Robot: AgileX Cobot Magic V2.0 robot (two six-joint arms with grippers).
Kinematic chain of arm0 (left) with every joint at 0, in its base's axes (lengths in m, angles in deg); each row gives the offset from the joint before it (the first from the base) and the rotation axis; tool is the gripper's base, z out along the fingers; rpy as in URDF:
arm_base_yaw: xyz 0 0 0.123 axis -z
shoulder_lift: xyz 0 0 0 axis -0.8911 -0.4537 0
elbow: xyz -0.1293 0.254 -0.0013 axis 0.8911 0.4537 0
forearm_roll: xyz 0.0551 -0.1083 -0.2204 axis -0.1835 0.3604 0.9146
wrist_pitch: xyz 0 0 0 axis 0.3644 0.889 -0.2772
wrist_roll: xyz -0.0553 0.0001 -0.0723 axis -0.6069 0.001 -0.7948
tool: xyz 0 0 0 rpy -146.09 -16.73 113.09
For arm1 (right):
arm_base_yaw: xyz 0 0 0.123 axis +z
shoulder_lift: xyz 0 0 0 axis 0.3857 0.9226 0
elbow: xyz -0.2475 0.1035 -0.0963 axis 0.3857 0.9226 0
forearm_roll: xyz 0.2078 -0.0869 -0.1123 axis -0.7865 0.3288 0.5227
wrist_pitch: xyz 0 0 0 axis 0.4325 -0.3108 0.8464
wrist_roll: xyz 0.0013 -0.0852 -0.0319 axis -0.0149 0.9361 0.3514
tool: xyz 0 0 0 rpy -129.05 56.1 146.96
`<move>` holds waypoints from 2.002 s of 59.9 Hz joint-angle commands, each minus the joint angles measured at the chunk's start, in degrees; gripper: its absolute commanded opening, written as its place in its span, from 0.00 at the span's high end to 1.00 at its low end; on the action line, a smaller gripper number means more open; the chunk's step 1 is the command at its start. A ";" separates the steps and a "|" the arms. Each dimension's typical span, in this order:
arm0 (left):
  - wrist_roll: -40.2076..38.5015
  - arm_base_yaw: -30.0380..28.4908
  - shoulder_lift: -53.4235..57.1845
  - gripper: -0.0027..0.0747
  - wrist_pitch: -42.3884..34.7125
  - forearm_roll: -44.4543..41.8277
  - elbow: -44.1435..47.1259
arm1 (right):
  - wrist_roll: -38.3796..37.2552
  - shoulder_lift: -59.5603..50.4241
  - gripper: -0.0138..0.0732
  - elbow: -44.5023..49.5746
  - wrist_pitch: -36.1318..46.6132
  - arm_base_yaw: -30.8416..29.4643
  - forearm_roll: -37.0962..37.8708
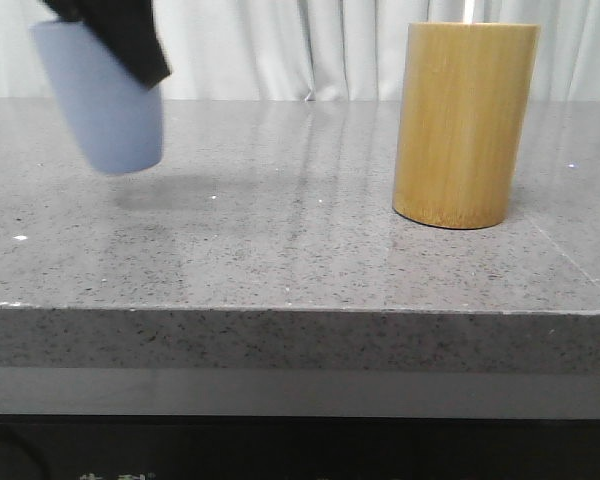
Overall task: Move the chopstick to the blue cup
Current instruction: 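Lift and carry the blue cup toward the bamboo holder, set it down, then open the left gripper and withdraw it from the blue cup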
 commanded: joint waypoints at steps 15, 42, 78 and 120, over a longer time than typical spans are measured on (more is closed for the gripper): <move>-0.48 10.12 -1.67 0.99 0.82 1.42 -8.33 | 0.26 0.59 0.11 -1.98 4.17 -0.21 -0.06; -0.48 14.02 -5.17 0.75 -3.46 1.41 -8.46 | 0.26 0.59 0.11 -1.98 3.73 -0.21 -0.06; -3.53 13.28 7.56 0.57 1.39 -1.74 -8.90 | 0.26 0.59 0.11 -1.98 2.90 -0.21 -0.06; -6.61 -17.62 35.21 0.99 -10.71 -1.46 23.55 | 0.26 0.59 0.11 -1.98 2.90 -0.21 -0.06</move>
